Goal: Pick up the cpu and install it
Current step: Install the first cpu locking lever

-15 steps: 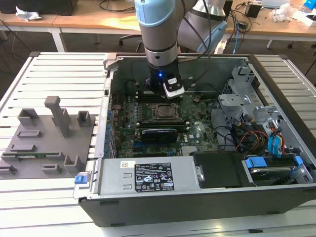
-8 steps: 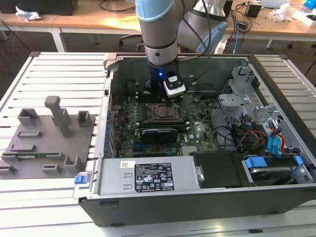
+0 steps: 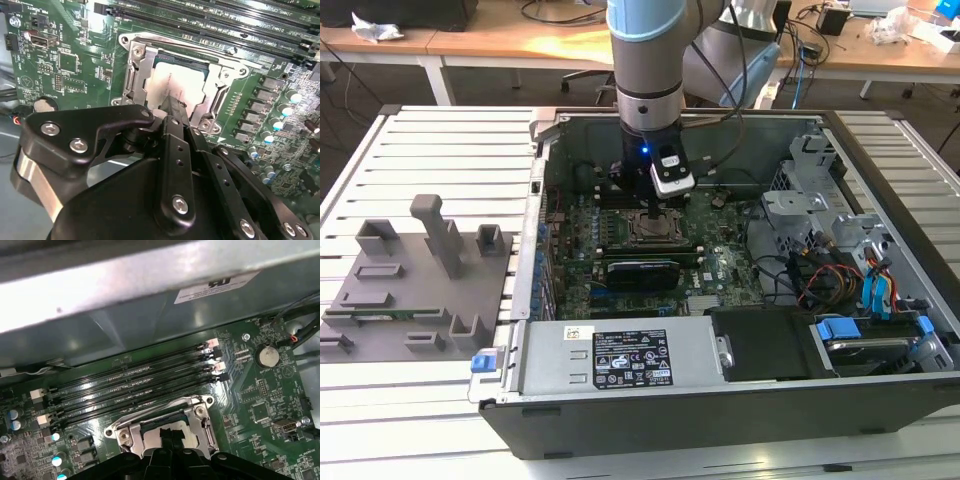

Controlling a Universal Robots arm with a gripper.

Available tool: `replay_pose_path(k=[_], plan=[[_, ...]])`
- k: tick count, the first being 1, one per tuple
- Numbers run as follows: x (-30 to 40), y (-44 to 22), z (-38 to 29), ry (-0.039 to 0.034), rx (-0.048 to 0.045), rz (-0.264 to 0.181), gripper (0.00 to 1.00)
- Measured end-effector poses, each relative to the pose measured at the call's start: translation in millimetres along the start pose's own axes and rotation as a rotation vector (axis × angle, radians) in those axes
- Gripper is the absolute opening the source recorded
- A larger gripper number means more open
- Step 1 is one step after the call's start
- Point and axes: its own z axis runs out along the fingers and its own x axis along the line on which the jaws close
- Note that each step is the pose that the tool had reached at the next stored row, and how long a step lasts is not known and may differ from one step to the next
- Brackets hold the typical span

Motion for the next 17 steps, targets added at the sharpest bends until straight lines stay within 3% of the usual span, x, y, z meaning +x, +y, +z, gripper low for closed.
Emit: replay_pose_path(k=[9,17], plan=[[-5.9,1.7,0.7,0.0035,0.0065,-0.004,0.11],[-8.0,2.8,-18.6,0.0035,0.0063,-0.005,0.11]])
